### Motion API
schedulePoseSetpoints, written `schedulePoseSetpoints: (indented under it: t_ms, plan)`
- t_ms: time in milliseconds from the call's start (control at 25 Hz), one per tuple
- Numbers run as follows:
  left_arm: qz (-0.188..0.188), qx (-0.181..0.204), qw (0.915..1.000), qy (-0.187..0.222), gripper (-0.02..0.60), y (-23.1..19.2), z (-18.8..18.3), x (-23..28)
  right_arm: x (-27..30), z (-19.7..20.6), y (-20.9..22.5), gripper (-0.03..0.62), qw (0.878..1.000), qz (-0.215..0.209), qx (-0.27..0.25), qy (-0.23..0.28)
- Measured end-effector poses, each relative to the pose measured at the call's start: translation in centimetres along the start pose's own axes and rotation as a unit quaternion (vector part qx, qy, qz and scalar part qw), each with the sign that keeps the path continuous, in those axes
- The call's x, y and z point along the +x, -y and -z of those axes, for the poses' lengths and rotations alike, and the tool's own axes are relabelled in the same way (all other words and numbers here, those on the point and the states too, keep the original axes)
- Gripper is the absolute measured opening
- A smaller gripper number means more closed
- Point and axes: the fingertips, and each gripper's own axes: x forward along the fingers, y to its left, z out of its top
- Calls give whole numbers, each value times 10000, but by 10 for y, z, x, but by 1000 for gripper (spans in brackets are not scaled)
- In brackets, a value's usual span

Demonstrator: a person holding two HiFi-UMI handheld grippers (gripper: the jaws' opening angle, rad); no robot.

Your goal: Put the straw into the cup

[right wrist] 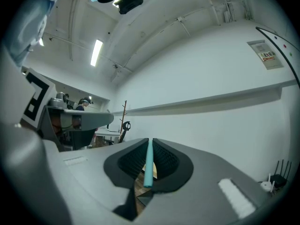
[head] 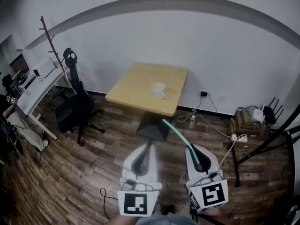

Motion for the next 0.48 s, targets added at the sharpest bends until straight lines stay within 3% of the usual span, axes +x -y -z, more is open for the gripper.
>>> schedulePoseSetpoints:
  t_ms: [280,480]
  plan:
    - [-136,-124,9988,-443,17,-25,48,34,31,42,13,32,9991,-36,176,-388]
    - [-103,-205,9985,-501,17,-52,70,85,80,64,29,32,9977,12,254,-626]
